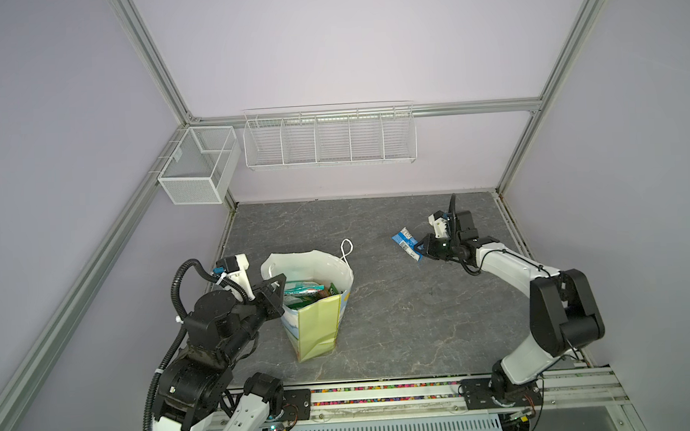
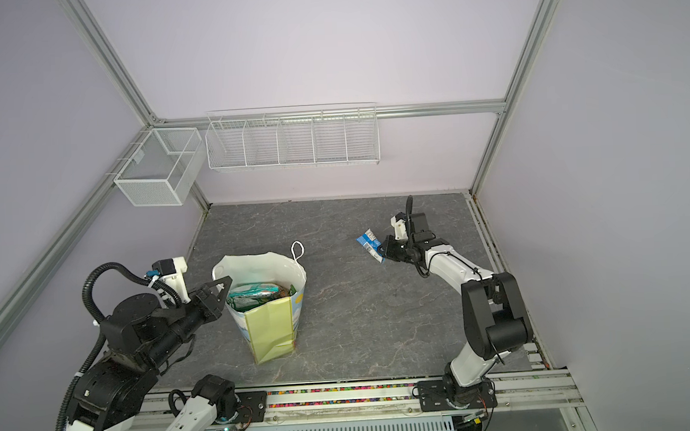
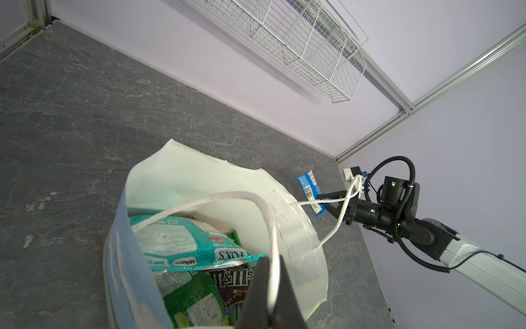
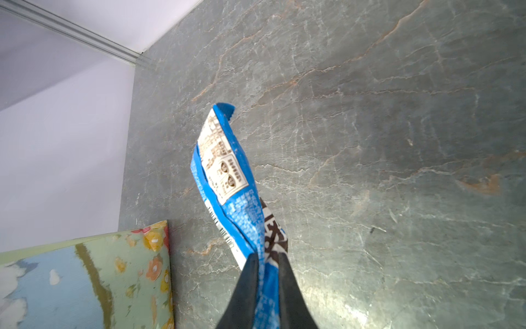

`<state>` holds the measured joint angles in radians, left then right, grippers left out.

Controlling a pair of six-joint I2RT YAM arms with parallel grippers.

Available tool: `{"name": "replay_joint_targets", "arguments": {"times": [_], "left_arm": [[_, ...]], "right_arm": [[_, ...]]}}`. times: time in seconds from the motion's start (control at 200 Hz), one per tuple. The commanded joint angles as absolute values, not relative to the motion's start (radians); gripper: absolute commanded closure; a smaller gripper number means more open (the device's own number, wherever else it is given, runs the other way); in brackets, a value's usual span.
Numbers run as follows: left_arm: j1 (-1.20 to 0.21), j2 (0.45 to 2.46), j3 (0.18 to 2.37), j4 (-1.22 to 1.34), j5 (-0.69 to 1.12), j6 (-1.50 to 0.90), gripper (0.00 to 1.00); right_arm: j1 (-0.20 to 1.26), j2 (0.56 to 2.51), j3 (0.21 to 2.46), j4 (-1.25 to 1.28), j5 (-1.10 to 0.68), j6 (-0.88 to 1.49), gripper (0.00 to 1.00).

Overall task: Place the snacks into the paper bag
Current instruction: Pick up the snack from the top-center of the table.

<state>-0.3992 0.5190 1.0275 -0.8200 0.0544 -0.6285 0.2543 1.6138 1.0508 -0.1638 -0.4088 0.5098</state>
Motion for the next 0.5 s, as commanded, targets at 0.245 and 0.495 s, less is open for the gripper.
{"name": "replay_joint_targets", "arguments": {"times": [0.245,0.495], "left_arm": [[-0.395,0.510,1.022,-0.798,0.080,-0.646,1.00],[-0.395,0.505,1.022,-0.796,0.085,-0.652,1.00]], "right_arm": [[0.287,1.464,1.094,-0.240,-0.382,0.506,0.86],[0.323,1.392,1.125,-0.280,-0.369,0.499,0.87]]}}
